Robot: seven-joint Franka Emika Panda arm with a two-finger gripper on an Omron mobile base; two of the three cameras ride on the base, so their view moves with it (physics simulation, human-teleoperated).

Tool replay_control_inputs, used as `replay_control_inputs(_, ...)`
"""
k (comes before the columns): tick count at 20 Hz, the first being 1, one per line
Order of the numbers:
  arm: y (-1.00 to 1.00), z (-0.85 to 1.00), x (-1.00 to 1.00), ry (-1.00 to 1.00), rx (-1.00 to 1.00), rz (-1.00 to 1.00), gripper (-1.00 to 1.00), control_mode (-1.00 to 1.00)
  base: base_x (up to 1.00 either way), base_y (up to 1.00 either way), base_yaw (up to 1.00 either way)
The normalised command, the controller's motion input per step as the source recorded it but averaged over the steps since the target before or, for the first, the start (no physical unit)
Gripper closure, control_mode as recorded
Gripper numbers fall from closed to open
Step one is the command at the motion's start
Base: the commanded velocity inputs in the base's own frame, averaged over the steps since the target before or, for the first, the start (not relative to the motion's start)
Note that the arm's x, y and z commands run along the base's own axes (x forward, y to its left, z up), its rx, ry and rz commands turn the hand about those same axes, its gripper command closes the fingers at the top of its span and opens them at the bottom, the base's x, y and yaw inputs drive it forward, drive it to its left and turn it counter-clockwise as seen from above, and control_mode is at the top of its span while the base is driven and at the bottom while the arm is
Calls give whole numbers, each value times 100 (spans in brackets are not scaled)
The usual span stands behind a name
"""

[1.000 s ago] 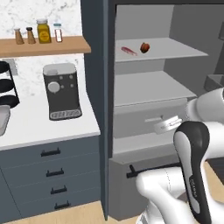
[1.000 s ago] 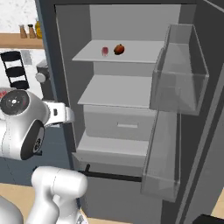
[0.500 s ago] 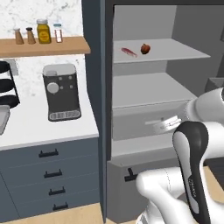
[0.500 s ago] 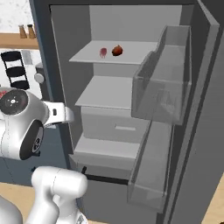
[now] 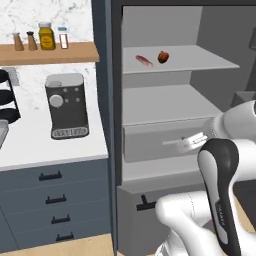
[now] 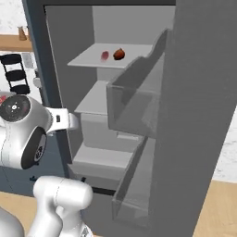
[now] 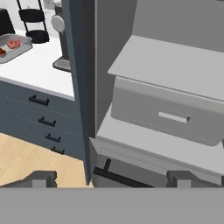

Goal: Place one bell pepper and one steak in each tupperware on the nearby counter, to pack two identical lunches.

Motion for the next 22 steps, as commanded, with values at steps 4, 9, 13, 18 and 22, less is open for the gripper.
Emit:
replay_control_inputs(4, 0, 0, 0, 0, 0, 0, -100, 100, 22, -46, 9)
replay_control_inputs(9, 0, 0, 0, 0, 0, 0, -100, 100, 29, -24, 6)
replay_control_inputs(13, 0, 0, 0, 0, 0, 0, -100, 100, 45, 17, 0)
replay_control_inputs(18, 0, 0, 0, 0, 0, 0, -100, 100, 30, 13, 0)
replay_control_inputs(22, 5, 0, 3, 0, 0, -1, -100, -100, 0, 0, 0)
